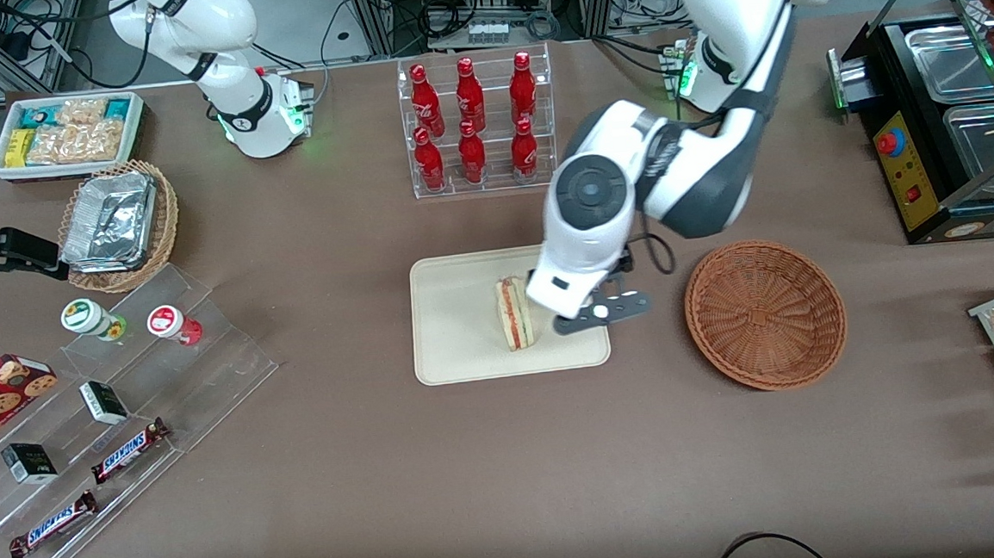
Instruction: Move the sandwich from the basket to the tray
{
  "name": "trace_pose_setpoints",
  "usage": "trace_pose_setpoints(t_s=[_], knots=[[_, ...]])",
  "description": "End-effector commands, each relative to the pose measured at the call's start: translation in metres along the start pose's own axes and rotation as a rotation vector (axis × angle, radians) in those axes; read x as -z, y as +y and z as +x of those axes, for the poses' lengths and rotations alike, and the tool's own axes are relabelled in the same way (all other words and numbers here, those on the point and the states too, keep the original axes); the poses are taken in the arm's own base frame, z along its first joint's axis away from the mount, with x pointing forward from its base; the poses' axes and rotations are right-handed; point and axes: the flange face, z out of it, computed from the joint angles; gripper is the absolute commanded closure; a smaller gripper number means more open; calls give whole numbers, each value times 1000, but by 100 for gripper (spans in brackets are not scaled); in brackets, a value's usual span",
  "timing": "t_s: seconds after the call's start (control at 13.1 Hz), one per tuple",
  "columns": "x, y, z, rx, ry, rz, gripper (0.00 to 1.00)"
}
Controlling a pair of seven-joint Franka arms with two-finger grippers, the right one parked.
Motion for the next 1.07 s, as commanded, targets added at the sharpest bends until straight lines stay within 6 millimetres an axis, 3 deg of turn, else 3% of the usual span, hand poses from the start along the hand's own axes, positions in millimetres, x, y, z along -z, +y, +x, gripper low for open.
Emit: trace_pose_setpoints(t_s=[0.0,0.31,0.84,0.99], knots=[[13,-41,-5,-30,-20,-3,0],[30,-114,6,-100,-33,-15,0],[52,-250,0,-216,-123,-33,0],[70,-287,0,-207,-133,-45,0]])
